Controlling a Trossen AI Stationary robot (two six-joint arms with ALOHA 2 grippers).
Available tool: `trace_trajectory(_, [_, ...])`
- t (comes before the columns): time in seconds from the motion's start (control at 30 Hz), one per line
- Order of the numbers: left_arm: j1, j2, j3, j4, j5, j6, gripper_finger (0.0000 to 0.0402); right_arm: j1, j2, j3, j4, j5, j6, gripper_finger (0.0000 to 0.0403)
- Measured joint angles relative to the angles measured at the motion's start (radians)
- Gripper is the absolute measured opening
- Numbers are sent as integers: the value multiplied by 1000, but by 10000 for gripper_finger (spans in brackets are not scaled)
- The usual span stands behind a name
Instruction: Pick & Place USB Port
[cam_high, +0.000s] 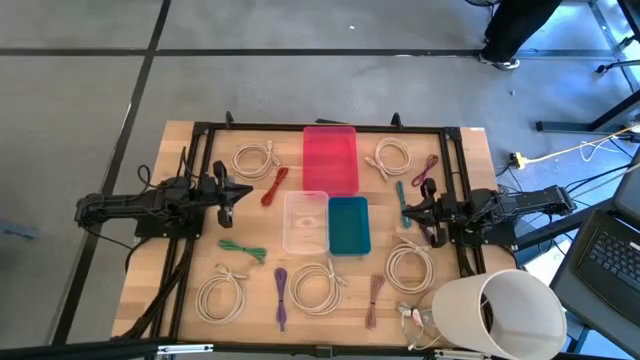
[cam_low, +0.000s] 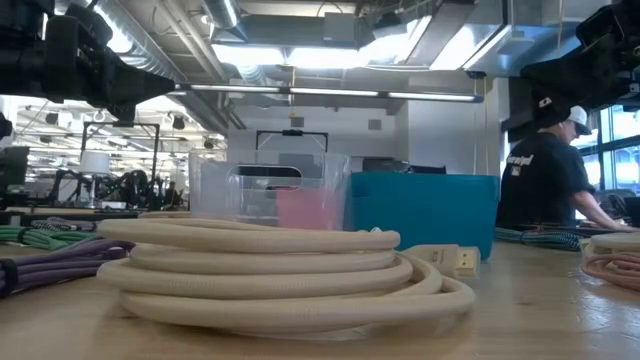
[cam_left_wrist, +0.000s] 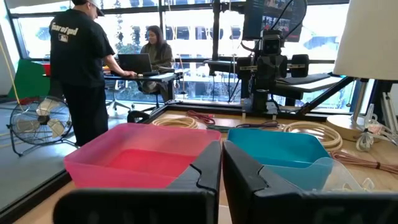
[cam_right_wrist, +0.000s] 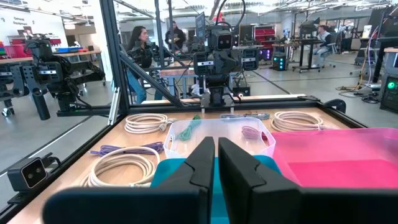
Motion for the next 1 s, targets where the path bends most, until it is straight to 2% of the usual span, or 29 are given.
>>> trace_trajectory(0.4, [0, 0, 0, 0, 0, 0, 8, 0, 0, 0, 0, 0, -2, 26])
trace_trajectory(0.7, [0, 0, 0, 0, 0, 0, 11, 0, 0, 0, 0, 0, -160, 26])
trace_trajectory(1.0, [0, 0, 0, 0, 0, 0, 12, 0, 0, 0, 19, 0, -183, 26])
